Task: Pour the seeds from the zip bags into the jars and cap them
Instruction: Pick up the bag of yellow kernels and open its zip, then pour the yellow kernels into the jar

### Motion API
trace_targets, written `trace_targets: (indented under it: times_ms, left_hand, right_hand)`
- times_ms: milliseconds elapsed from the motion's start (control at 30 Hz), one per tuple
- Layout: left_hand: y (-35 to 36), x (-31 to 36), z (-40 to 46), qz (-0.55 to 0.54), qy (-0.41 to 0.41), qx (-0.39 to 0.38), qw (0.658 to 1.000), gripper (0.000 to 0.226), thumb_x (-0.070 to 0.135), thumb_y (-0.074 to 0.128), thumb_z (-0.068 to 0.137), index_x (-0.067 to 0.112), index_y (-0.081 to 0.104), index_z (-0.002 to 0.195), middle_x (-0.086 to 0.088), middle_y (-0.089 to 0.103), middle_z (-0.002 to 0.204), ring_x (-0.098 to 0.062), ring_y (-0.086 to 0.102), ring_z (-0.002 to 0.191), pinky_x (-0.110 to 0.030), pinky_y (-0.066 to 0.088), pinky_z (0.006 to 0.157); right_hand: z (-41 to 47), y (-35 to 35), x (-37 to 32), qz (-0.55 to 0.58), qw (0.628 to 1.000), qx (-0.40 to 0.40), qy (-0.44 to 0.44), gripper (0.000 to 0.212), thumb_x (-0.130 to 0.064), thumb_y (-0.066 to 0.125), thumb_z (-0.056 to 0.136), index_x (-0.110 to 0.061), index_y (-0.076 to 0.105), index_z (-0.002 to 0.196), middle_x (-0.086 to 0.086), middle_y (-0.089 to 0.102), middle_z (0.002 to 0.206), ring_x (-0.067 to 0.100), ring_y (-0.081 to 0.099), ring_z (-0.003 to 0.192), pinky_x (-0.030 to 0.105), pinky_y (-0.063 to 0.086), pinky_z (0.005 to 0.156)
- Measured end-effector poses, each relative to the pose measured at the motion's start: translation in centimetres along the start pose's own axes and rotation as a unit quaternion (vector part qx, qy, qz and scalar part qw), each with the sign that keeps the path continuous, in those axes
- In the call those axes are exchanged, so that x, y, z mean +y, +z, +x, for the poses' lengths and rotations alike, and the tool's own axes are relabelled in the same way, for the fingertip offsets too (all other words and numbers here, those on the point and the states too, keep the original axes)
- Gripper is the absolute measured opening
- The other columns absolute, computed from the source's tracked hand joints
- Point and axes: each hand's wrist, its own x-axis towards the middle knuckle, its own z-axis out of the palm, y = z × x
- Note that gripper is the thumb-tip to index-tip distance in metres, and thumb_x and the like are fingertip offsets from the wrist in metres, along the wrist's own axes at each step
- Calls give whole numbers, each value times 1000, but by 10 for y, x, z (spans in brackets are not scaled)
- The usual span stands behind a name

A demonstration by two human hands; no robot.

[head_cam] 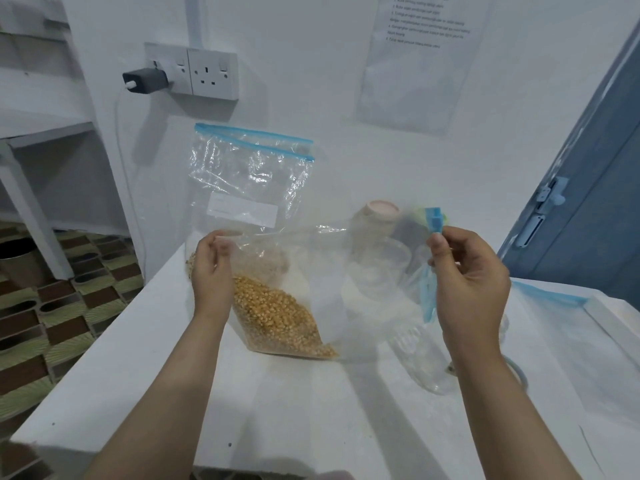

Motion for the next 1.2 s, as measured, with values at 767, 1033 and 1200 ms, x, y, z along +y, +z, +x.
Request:
trace_targets:
  times_ms: [767, 1033, 1200]
  left_hand:
    - [18, 13, 39, -46, -60, -16, 997, 34, 17, 40, 107, 18, 55, 76, 4, 60, 76, 0, 58, 66, -8, 44, 66]
    - [48, 54, 59, -79, -33, -17, 996, 35, 17, 41, 106, 20, 54, 74, 5, 61, 76, -6, 57, 70, -20, 47, 78]
    - [66, 77, 67, -85, -12, -17, 996, 36, 16, 40, 105, 22, 53, 72, 7, 59, 76, -6, 55, 69, -19, 44, 71]
  right_hand:
    - [40, 27, -19, -23, 999, 6, -22, 12, -24, 67, 93, -32, 69, 84, -9, 71, 81, 15, 63, 72, 38, 55, 75]
    - [81, 24, -39, 7, 999, 45, 3, 10, -26, 66, 88, -29, 70, 79, -6, 71, 78, 7, 59, 60, 31, 48, 67]
    - [95, 12, -51, 13, 998, 64, 7, 12, -23, 67, 90, -27, 71, 80, -7, 70, 77, 6, 58, 57, 28, 47, 64]
